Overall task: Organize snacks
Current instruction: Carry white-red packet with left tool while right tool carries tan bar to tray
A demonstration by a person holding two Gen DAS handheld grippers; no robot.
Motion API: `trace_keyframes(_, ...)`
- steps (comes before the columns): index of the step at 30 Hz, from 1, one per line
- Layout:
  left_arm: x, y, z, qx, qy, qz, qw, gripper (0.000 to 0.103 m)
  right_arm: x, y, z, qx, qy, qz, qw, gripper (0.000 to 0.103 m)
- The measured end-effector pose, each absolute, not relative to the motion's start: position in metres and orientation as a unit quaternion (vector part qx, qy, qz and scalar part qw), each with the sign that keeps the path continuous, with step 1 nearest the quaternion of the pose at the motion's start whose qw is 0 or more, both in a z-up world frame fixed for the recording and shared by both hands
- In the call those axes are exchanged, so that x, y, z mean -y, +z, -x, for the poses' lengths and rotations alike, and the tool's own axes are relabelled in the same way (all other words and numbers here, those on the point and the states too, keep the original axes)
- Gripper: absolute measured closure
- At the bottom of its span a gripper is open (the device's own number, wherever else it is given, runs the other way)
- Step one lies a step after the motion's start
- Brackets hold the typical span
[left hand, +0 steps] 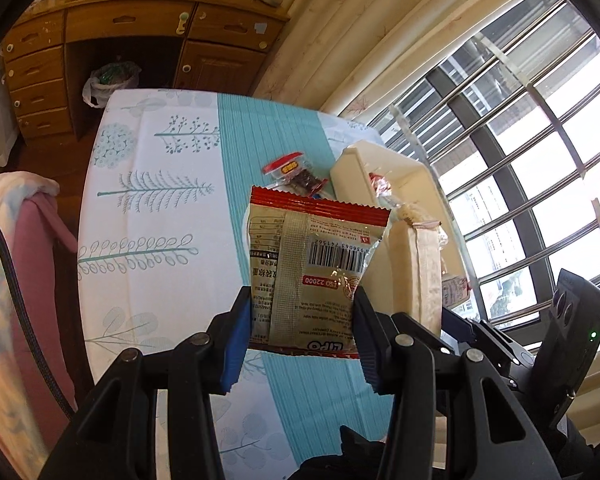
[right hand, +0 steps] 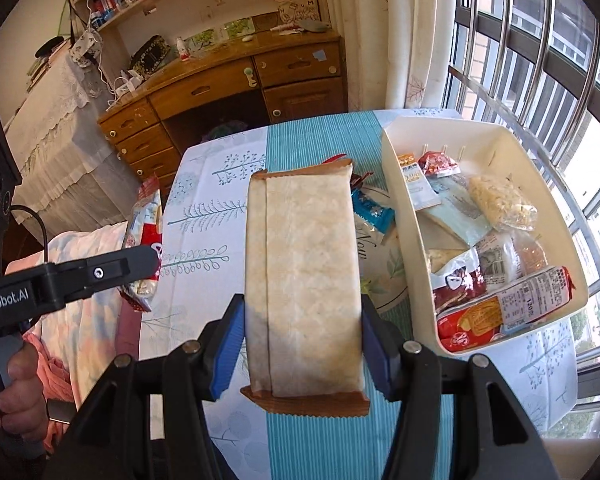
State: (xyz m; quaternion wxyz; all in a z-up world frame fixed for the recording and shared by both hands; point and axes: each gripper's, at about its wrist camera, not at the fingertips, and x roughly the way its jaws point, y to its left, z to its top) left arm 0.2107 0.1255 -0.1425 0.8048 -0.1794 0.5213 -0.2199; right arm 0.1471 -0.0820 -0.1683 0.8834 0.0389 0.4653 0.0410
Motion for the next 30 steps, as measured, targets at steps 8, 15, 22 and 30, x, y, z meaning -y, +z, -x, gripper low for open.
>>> trace_keyframes(8, -0.101, -0.115, -0.208, -0.487, -0.201, 0.203, 0.825, 0.057, 0.110, -0.150, -0.152, -0.446, 0.076, -0.013, 0.892, 0.049)
trace_keyframes(15, -0.065, -0.093, -0.213, -0.468, -0.186, 0.208, 0.838, 0.057, 0.144, -0.137, -0.160, -0.433, 0.097, 0.007, 0.896, 0.048)
trace_keyframes(22, -0.016, -0.084, -0.219, -0.456, -0.182, 0.208, 0.846, 0.057, 0.189, -0.128, -0.172, -0.422, 0.106, 0.015, 0.900, 0.049)
trace_keyframes(30, 0.040, -0.080, -0.230, -0.447, -0.190, 0.208, 0.849, 0.057, 0.237, -0.124, -0.186, -0.414, 0.108, 0.019, 0.903, 0.048)
